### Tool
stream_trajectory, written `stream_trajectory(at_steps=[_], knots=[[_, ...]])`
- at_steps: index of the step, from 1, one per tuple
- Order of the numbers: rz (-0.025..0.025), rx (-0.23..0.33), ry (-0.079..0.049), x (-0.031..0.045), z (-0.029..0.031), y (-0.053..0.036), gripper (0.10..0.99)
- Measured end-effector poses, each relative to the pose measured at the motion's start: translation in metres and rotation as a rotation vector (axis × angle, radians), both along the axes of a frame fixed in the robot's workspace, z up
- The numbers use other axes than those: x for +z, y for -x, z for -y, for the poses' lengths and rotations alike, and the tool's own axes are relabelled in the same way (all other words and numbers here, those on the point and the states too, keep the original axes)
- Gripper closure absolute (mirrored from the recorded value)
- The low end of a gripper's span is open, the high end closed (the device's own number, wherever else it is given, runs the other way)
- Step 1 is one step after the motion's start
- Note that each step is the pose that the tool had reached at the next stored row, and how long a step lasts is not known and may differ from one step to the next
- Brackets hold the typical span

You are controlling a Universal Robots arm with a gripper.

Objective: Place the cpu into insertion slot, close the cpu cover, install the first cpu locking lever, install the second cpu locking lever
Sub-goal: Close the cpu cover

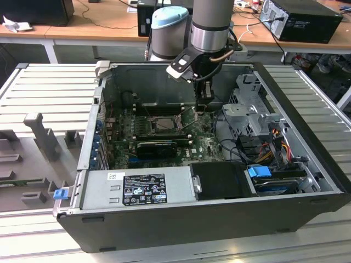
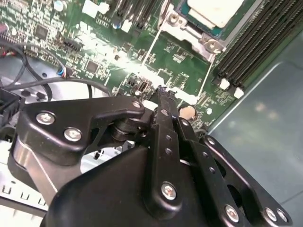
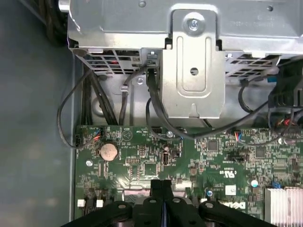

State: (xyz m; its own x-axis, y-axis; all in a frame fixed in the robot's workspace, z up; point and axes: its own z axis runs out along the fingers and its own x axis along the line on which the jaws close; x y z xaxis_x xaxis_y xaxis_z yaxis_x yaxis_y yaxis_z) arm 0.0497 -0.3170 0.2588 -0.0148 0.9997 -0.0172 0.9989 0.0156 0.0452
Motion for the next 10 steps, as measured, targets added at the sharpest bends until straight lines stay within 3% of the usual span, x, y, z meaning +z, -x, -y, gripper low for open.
stream_trajectory(at_steps=[5, 10], knots=[[-0.0037, 0.002, 0.000, -0.0046, -0.0054, -0.0124, 0.980], [-0.0062, 0.002, 0.000, -0.0132, -0.0070, -0.0143, 0.980]])
